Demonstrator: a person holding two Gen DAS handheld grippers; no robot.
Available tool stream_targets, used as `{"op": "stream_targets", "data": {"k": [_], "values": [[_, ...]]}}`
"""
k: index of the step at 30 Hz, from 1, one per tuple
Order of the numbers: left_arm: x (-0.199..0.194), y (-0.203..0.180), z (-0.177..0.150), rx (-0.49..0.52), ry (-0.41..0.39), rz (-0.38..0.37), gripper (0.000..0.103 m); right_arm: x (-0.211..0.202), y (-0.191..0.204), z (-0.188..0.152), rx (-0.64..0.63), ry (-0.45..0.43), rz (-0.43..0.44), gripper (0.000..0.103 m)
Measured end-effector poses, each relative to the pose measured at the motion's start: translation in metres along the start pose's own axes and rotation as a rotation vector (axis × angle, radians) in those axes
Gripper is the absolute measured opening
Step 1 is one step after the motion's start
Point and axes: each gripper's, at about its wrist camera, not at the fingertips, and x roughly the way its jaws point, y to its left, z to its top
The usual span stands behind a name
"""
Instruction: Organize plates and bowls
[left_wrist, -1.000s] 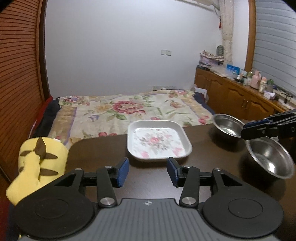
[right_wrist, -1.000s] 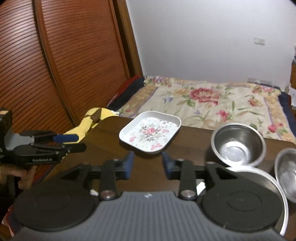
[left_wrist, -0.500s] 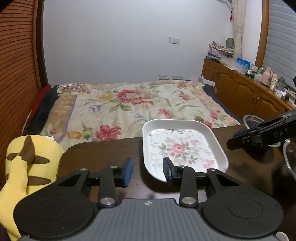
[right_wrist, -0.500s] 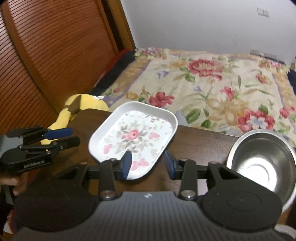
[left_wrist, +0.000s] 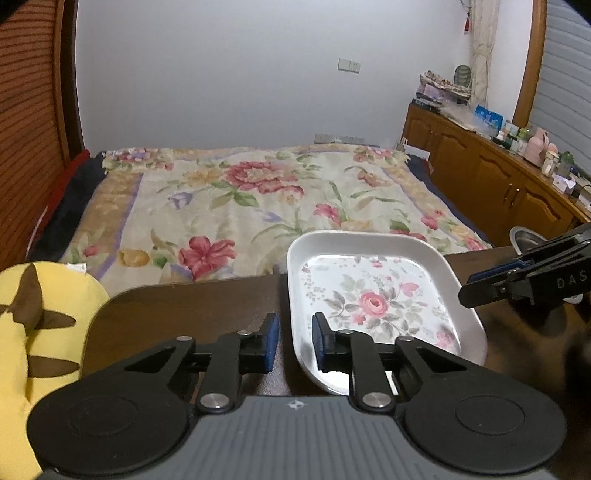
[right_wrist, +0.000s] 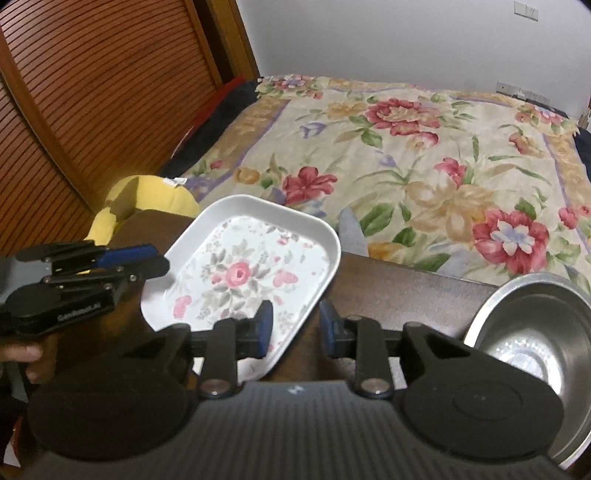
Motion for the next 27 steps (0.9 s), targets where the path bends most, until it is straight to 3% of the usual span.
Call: {"op": "stream_targets", "data": {"k": [9, 11, 18, 27], "values": [[0.004, -0.004, -0.006, 0.004, 0.042, -0.027, 0.014, 0.007, 0.003, -0.004, -0.020, 0.043, -0.007, 0.021], [0.005, -0.003, -0.006, 0.005, 0.046, -0.032, 0.013, 0.010, 0.006, -0.005, -0.032, 0.056, -0.011, 0.015], [-0.009, -0.003, -0.013, -0.042, 0.070, -0.066, 0.012, 0.011, 0.003, -0.008, -0.030, 0.076, 0.003, 0.015], [-0.048, -0.016, -0.018, -0.032, 0.029, -0.063, 0.013, -0.014, 0.010, -0.019, -0.038, 0.026, 0.033, 0.015]]}}
